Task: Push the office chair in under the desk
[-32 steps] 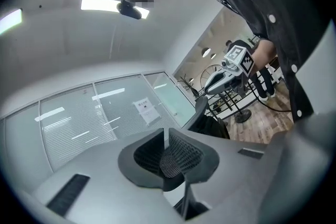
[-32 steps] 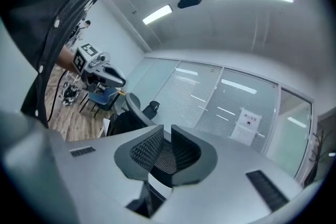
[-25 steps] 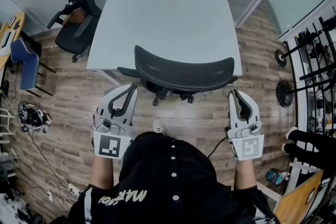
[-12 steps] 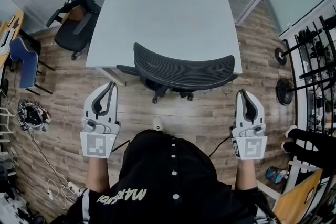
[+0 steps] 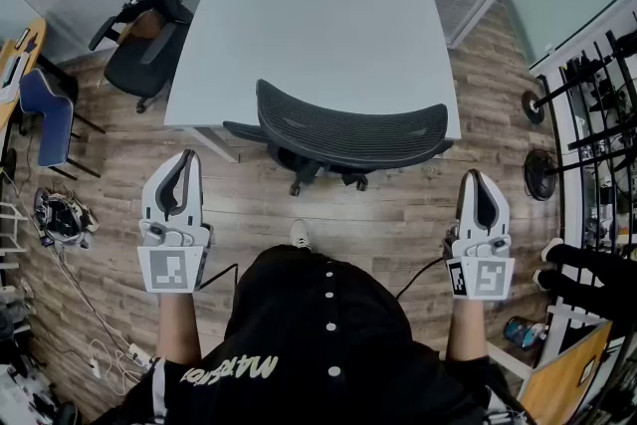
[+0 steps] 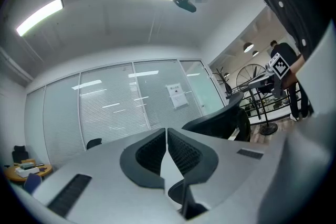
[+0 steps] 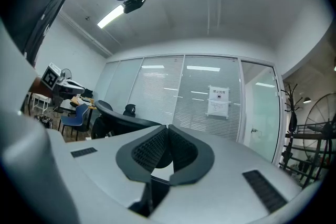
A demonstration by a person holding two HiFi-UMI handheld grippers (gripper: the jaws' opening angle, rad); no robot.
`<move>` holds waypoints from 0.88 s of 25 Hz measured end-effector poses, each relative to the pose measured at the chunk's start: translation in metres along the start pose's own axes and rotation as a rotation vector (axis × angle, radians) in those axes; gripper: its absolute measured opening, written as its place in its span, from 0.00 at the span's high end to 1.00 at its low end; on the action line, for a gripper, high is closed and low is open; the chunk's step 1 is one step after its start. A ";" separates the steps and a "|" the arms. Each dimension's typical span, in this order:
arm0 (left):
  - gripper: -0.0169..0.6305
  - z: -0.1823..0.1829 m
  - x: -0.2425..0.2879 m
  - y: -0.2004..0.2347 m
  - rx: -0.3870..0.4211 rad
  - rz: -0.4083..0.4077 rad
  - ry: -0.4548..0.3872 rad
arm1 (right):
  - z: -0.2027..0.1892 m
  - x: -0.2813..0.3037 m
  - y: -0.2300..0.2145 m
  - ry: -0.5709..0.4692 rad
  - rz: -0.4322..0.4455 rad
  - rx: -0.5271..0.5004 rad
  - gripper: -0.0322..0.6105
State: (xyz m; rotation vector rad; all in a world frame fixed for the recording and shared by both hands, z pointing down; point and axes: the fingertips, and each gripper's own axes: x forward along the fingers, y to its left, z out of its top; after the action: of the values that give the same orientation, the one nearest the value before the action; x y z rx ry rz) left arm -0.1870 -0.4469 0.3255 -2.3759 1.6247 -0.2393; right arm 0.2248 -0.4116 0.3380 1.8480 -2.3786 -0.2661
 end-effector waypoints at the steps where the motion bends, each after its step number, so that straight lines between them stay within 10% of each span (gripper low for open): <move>1: 0.93 -0.001 0.000 0.001 -0.008 0.008 0.004 | 0.000 0.000 -0.002 -0.001 -0.006 0.013 0.89; 22: 0.93 -0.001 0.006 -0.015 -0.023 0.001 0.010 | -0.005 0.000 0.001 0.005 0.000 0.053 0.91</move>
State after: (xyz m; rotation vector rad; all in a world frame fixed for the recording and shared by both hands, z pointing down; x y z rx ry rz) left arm -0.1718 -0.4479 0.3310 -2.3949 1.6418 -0.2342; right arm 0.2251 -0.4118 0.3426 1.8689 -2.4048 -0.1998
